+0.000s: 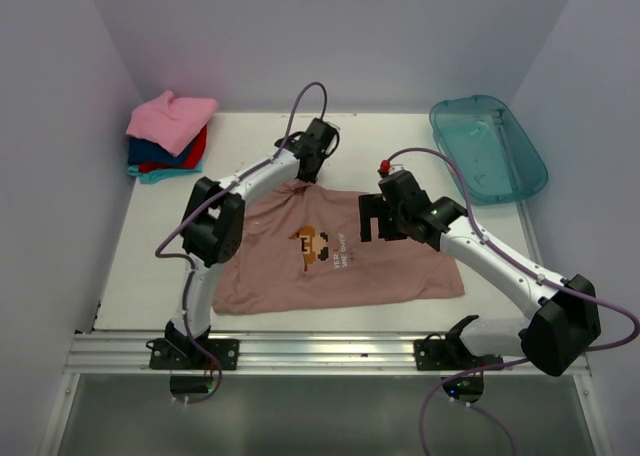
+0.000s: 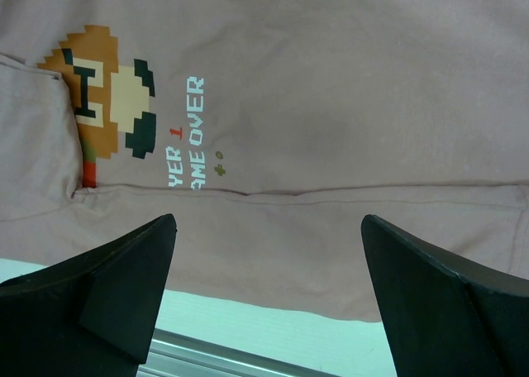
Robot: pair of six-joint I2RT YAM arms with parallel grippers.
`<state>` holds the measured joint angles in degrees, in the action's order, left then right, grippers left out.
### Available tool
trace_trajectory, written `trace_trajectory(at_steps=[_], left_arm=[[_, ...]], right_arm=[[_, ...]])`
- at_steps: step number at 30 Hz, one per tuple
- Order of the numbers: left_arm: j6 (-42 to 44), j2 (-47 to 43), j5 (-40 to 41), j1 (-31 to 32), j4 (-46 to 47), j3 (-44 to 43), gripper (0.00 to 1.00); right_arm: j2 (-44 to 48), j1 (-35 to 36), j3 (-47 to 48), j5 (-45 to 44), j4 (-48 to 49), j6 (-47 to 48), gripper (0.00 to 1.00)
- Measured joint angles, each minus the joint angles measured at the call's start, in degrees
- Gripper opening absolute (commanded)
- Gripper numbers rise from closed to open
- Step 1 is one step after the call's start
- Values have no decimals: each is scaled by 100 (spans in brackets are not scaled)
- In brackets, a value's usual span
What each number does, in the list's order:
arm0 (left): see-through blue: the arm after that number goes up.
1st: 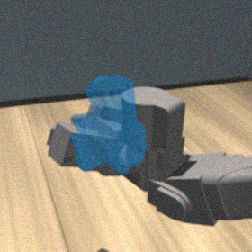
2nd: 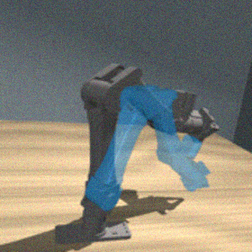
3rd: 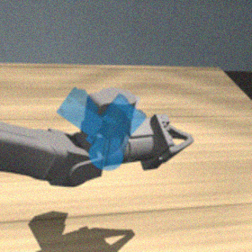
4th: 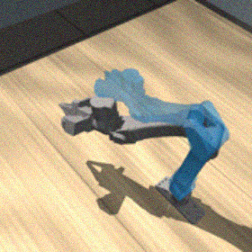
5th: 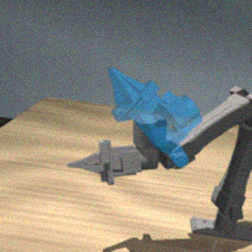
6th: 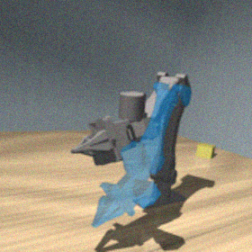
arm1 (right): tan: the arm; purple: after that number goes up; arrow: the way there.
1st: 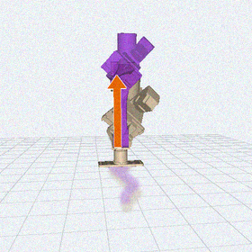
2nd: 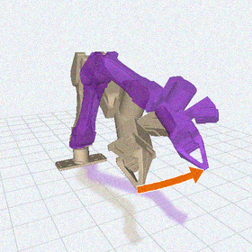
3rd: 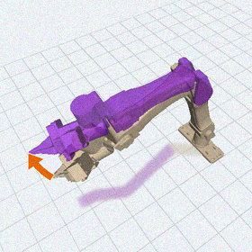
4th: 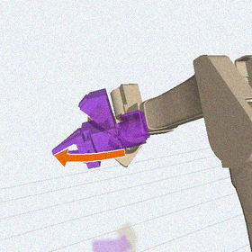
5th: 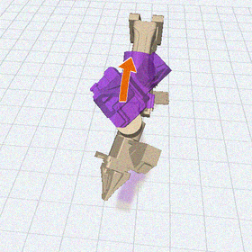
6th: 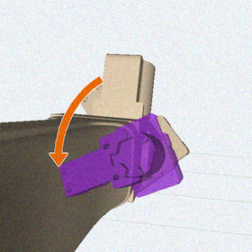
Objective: Fold and stack the t-shirts
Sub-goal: Grap the side of the flattened tshirt furthest away from the robot with both arms
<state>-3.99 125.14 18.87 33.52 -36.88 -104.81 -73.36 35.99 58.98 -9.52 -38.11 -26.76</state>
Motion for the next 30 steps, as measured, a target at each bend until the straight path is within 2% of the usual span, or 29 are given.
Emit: trace_trajectory(at_steps=[3,6,16,29,30], left_arm=[[-120,-26,560,-37,35,-98,0],[-315,-26,791,-197,70,-289,0],[-708,13,778,-1270,435,-702,0],[-743,411,415,-1353,1261,-914,2],[-743,424,400,-1353,1377,-896,6]], right_arm=[[0,0,0,0,2,0,99],[0,0,0,0,0,0,99],[0,0,0,-7,-4,2,99],[0,0,0,-11,-44,2,99],[0,0,0,-17,-48,2,99]])
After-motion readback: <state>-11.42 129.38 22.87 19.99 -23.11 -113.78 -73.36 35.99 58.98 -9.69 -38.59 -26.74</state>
